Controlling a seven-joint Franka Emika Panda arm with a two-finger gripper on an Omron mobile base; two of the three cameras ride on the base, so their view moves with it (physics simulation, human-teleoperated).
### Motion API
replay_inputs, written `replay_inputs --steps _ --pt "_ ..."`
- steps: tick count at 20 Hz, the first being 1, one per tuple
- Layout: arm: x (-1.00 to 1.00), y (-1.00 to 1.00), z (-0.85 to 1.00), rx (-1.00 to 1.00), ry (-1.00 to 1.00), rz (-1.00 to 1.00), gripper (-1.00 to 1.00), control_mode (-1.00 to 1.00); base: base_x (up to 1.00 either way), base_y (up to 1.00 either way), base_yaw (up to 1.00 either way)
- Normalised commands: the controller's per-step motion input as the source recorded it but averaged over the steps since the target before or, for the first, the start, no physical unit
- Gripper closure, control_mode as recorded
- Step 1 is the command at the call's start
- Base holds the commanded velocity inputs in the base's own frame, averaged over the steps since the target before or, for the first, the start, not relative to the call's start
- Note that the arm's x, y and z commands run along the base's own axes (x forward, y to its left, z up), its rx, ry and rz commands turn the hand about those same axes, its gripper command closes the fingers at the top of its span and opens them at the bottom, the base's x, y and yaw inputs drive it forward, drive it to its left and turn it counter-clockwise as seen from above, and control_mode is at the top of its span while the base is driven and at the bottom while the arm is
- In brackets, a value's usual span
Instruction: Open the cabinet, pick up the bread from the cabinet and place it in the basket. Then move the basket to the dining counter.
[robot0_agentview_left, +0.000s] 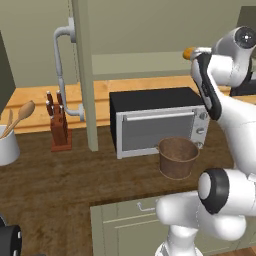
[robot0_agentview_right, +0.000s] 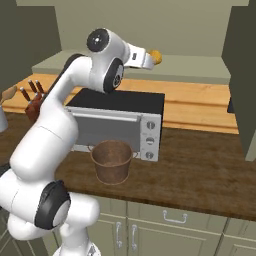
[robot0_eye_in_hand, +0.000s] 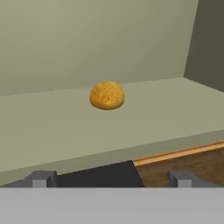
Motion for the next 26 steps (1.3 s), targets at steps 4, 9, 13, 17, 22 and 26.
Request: replay_inputs --steps 4,9,13,17,22,26 --pt "0.61 -0.27 -0.02 0.02 0.03 0.0 -1.0 -1.0 0.0 0.0 0.0" --pt "0.7 -0.11 -0.01 0.0 0.04 0.0 -1.0 -1.0 0.0 0.0 0.0" --pt "0.36 0.0 0.0 0.0 0.0 0.0 -1.0 -1.0 0.0 0.0 0.0" --pt "0.31 0.0 0.0 0.0 0.0 0.0 -1.0 -1.0 0.0 0.0 0.0" --pt "0.49 0.0 -0.11 0.0 0.0 0.0 -1.0 -1.0 0.0 0.0 0.0" --pt "0.49 -0.1 -0.08 0.0 0.01 0.0 -1.0 -1.0 0.0 0.0 0.0"
